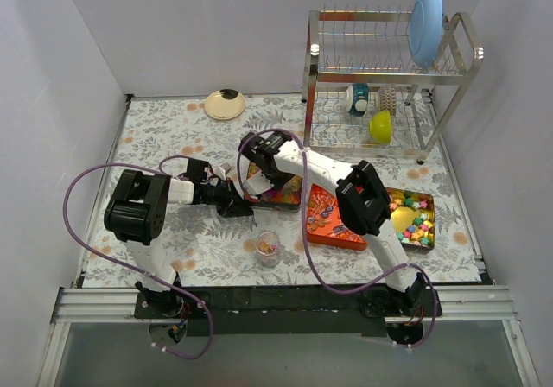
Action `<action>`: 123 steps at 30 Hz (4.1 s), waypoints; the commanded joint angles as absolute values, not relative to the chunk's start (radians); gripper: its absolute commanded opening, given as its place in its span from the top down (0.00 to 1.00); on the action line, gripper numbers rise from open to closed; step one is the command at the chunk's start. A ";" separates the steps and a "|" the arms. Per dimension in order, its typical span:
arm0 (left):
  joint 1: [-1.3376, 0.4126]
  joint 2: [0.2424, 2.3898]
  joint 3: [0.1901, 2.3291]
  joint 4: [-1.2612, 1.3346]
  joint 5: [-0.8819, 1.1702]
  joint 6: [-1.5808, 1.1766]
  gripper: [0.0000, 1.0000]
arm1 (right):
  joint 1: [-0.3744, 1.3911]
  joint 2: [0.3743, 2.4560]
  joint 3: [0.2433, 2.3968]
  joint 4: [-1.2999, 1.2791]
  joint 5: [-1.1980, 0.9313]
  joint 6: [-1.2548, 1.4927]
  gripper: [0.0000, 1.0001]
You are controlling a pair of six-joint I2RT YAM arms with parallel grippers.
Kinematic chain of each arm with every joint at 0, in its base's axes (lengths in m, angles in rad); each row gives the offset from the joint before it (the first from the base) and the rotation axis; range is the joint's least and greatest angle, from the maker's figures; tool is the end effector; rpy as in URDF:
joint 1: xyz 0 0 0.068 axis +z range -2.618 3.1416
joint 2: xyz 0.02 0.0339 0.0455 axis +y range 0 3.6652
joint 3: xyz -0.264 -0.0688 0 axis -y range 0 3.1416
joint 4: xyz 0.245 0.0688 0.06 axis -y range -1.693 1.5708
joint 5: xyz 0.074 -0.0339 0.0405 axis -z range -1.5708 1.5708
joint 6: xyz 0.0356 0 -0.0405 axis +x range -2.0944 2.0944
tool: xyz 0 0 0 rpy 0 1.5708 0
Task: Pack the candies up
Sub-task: Scoop the fake candies from the storage box, then place the fake candies in the packing bottle.
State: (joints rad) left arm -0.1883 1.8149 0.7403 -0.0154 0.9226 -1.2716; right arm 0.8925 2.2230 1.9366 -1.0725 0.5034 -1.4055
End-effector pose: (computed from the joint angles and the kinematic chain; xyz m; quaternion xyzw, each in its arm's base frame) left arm 0.2868 -0.0835 0.0981 0.3576 -0.7999 0.4643 0.1294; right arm 0.2984 0.3430 0.2088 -0.8679 0.4183 -0.2655 0.0362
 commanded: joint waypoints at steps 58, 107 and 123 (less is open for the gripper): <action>0.136 1.663 1.318 -0.959 1.043 -0.606 0.59 | 0.580 1.849 1.534 -0.914 -0.204 -1.069 0.99; 0.311 1.284 1.086 -0.773 0.788 -0.838 0.45 | 1.049 1.638 1.601 -1.308 0.382 -1.189 0.99; 0.347 1.212 1.025 -0.732 0.827 -0.867 0.45 | 1.138 1.611 1.565 -1.309 0.618 -1.304 0.99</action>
State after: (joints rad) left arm 0.3332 1.2655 1.0393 -0.7513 0.7952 -0.8570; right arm 1.1271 1.6325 1.5631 -1.2850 0.5060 -1.2392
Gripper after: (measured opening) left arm 0.550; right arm 0.342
